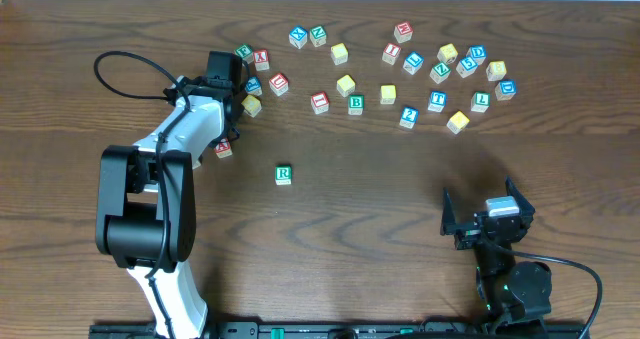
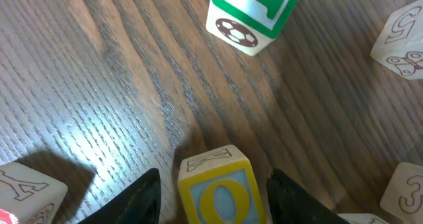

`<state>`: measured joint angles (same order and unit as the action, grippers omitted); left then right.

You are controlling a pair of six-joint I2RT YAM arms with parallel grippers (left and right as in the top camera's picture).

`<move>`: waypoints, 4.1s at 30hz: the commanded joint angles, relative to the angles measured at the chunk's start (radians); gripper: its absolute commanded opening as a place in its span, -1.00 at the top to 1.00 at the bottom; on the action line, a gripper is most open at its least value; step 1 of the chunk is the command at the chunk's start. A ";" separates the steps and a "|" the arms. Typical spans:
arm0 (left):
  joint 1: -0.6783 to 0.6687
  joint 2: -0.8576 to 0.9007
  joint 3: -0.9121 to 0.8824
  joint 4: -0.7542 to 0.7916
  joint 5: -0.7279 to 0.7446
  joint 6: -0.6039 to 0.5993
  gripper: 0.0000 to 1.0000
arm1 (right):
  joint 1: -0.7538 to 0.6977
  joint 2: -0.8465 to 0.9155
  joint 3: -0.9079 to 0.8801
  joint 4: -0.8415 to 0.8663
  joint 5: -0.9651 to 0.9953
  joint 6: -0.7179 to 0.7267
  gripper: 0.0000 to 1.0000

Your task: Spell out ROBOT

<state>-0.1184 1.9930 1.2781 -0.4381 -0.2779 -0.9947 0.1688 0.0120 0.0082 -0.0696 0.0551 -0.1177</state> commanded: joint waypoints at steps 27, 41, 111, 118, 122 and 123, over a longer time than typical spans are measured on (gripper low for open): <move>0.002 0.021 0.021 0.004 0.012 -0.005 0.20 | -0.011 -0.003 -0.003 -0.002 -0.005 -0.011 -0.99; 0.002 0.021 0.021 0.003 0.013 -0.005 0.40 | -0.011 -0.003 -0.003 -0.002 -0.005 -0.011 -0.98; -0.416 -0.426 0.039 -0.396 0.285 0.646 0.42 | -0.011 -0.003 -0.003 -0.002 -0.005 -0.011 -0.98; -0.460 -0.294 0.032 -0.386 0.225 0.634 0.49 | -0.011 -0.003 -0.003 -0.002 -0.005 -0.011 -0.99; -0.467 -0.216 0.032 -0.349 0.213 0.634 0.49 | -0.011 -0.003 -0.003 -0.002 -0.005 -0.011 -0.98; -0.467 -0.201 0.032 -0.340 0.213 0.635 0.50 | -0.011 -0.003 -0.003 -0.002 -0.005 -0.011 -0.99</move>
<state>-0.5819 1.7565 1.3041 -0.7914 -0.0299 -0.3622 0.1688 0.0120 0.0082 -0.0696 0.0551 -0.1177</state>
